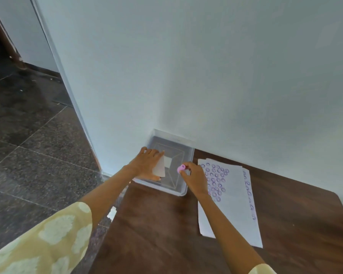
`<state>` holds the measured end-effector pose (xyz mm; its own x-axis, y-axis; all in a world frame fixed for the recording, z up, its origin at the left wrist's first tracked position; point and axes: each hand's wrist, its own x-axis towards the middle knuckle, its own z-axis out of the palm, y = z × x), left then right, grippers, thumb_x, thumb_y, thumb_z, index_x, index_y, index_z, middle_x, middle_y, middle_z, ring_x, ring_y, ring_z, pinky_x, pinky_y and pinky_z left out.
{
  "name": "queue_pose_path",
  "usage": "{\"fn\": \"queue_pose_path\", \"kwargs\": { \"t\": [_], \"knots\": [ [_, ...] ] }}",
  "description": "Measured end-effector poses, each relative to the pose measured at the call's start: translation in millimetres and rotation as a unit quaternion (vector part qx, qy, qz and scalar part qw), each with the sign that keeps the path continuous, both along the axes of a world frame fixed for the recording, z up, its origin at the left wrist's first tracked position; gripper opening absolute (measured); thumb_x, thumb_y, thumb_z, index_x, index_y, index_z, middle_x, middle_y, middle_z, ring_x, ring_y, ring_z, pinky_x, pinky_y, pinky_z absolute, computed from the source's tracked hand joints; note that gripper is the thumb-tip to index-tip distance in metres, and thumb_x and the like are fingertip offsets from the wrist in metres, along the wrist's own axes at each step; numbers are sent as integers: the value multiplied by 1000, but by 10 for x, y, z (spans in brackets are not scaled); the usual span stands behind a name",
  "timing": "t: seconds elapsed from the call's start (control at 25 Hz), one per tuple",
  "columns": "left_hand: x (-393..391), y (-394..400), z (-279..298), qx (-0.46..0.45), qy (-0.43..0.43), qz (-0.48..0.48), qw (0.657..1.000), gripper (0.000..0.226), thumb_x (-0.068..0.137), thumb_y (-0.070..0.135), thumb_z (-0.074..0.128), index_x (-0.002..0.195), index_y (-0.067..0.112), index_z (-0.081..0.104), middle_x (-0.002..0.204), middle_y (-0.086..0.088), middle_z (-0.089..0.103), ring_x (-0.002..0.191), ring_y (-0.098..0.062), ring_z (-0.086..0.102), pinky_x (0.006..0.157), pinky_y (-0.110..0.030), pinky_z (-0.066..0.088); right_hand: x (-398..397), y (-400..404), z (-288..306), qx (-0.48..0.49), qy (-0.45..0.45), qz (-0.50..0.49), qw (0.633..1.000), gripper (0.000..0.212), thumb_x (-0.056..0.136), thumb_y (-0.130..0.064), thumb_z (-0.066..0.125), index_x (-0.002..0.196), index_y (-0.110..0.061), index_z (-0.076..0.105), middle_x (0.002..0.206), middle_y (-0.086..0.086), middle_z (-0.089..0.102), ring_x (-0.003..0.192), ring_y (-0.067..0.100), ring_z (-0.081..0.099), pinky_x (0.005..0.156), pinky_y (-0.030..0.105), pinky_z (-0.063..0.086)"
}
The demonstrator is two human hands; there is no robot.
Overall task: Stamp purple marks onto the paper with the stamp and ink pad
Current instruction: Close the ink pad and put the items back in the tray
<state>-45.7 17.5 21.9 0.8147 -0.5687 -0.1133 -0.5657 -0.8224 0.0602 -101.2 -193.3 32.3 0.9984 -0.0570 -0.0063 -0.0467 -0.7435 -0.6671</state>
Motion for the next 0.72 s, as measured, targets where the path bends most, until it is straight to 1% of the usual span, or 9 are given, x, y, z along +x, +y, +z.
{"fn": "queue_pose_path", "kwargs": {
  "t": [0.16,0.24,0.36,0.4,0.44,0.52,0.56,0.64,0.72],
  "knots": [
    [470,-104,-216,35,29,-32,998,103,66,65,65,142,12,21,139,-13,42,125,-32,42,108,-46,23,420,123,-96,-21,25,-56,998,18,86,-26,57,100,-15,63,100,8,67,96,25,57,72,31,45],
    [647,-162,-318,44,31,-45,998,103,66,66,66,142,12,22,140,-13,43,126,-32,41,109,-46,24,573,121,-158,-30,37,-68,997,18,86,-25,57,100,-15,62,100,9,67,96,26,57,71,31,45],
    [930,-145,-407,49,35,-41,997,104,67,63,67,144,11,19,144,-12,39,131,-31,36,113,-47,18,798,133,-253,-53,41,-79,995,20,87,-25,56,102,-15,63,99,11,67,96,26,56,72,30,44],
    [1002,-120,-400,58,35,-38,997,104,68,63,66,144,10,18,145,-12,37,133,-30,34,114,-47,16,860,151,-269,-70,39,-79,994,21,87,-25,55,103,-15,63,100,12,68,97,27,56,78,32,44],
    [1083,-100,-394,69,39,-40,996,105,69,62,66,145,9,16,147,-12,36,134,-29,33,115,-47,14,930,171,-289,-90,35,-77,992,22,88,-25,54,104,-14,63,101,13,69,98,28,56,86,34,43],
    [1215,-86,-401,88,45,-56,993,105,70,61,64,145,9,13,149,-11,32,137,-28,30,116,-48,11,1071,209,-340,-116,25,-77,990,24,88,-25,52,105,-12,63,102,14,70,104,30,55,102,37,34],
    [1243,-79,-407,97,48,-65,992,104,71,61,63,145,9,13,150,-10,30,138,-27,28,117,-49,9,1128,237,-367,-123,21,-75,989,23,88,-25,52,104,-11,63,102,13,70,105,30,56,108,37,30],
    [1257,-67,-408,111,51,-76,990,102,73,61,61,145,8,11,153,-10,25,141,-26,22,117,-50,4,1210,290,-406,-131,12,-66,989,22,89,-24,52,102,-11,63,102,12,71,105,29,58,114,38,23],
    [1217,-58,-397,100,51,-79,991,101,75,59,61,145,6,10,154,-11,21,142,-26,18,118,-49,2,1264,325,-436,-137,3,-56,989,21,89,-23,53,102,-11,63,100,13,71,103,28,59,115,38,20]
  ]
}}
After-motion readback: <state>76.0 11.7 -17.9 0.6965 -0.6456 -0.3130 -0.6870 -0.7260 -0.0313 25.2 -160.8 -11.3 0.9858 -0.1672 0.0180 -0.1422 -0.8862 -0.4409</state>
